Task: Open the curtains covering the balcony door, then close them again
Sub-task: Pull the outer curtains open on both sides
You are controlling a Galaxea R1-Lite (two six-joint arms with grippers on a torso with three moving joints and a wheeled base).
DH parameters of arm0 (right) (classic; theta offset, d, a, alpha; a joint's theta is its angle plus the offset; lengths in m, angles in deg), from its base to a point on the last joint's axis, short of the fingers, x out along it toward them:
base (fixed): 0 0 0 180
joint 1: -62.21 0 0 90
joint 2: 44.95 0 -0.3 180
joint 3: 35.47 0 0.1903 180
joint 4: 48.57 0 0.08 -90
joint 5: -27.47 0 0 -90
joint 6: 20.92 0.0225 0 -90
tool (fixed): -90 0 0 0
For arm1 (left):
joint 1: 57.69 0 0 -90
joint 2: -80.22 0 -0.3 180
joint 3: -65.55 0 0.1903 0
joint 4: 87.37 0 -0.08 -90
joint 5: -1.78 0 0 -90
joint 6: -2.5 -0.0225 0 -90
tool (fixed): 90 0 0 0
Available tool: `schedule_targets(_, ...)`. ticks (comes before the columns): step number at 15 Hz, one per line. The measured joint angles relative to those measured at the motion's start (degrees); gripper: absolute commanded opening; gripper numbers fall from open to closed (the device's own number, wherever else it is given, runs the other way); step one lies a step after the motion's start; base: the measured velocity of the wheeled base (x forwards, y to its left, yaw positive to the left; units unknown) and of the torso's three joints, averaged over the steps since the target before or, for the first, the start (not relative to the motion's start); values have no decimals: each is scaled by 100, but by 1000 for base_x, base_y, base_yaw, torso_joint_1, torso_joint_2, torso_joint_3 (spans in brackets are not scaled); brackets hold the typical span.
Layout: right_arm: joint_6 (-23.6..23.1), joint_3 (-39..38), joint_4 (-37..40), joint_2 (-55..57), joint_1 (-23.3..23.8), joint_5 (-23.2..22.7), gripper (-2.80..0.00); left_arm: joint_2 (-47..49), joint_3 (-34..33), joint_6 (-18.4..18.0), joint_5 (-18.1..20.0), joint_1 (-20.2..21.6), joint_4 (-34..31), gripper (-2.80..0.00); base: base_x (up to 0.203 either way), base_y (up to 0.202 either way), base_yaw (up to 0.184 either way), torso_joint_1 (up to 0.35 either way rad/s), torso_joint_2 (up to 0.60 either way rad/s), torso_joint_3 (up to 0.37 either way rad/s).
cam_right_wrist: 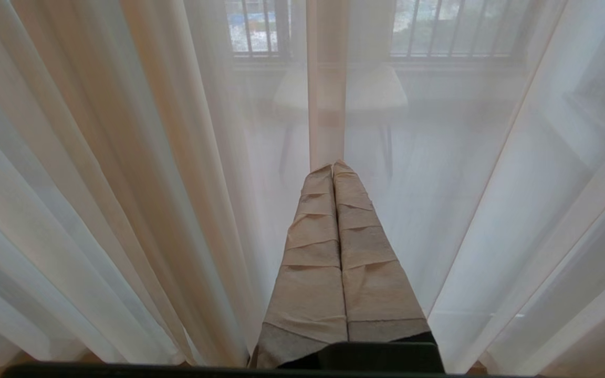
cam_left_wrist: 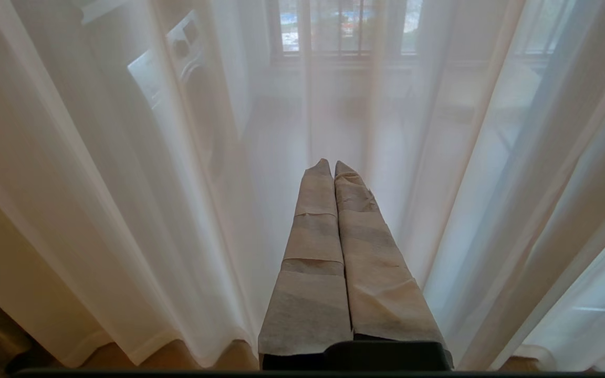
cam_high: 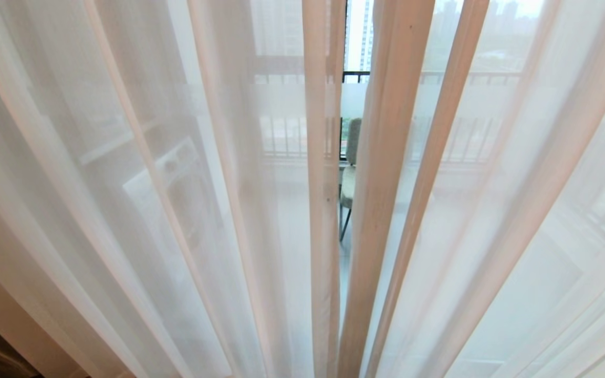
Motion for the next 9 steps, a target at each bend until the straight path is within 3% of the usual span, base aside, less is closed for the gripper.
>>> schedule_targets(9, 3, 0, 7, 0, 0, -2, -280, -2, 0, -2, 0, 0, 0, -280, 0, 0, 0, 0, 0, 0)
